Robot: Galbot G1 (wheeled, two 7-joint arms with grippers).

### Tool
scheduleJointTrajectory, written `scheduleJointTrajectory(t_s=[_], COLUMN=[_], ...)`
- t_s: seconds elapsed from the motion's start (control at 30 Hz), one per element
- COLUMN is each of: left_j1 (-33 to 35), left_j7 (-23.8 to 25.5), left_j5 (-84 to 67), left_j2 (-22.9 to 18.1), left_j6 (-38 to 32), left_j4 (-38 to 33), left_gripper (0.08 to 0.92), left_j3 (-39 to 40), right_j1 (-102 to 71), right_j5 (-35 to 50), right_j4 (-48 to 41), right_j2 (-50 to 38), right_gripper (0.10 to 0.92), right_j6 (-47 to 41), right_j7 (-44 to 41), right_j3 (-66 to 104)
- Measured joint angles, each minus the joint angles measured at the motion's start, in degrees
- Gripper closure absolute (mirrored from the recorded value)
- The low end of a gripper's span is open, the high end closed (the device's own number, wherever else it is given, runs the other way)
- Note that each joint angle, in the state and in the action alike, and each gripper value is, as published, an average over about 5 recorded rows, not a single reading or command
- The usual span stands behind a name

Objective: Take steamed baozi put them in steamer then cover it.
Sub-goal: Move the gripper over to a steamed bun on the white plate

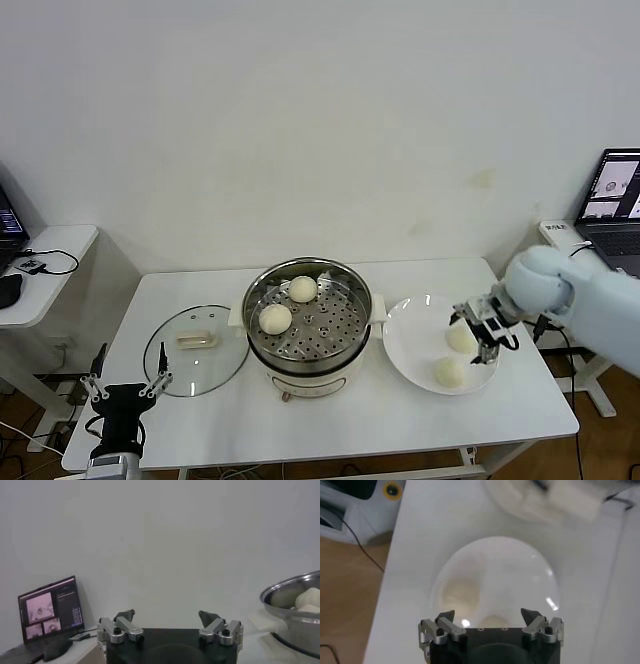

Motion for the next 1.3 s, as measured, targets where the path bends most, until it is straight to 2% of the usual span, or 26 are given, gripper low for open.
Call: scheduleJointTrajectory(t_s=[0.87,1.3], left_j1=[-1.1,-1.1], left_j7=[0.0,0.0], left_j5=[-0.5,-0.5], left_j2=[0.2,0.1], left_j6=[0.0,-0.1], left_j4=[2.1,2.4], left_gripper=[0.177,0.177], left_j3=[-0.9,-0.9], right_j1=[-10.3,-10.9], right_j5=[-4.1,-4.2], right_j4=[-8.2,-10.0], right_j2=[7.1,8.4], right_gripper=[0.208,0.345], right_j6=[-0.1,-1.1], right_j7=[3.0,2.2], right_j3=[4.5,4.9])
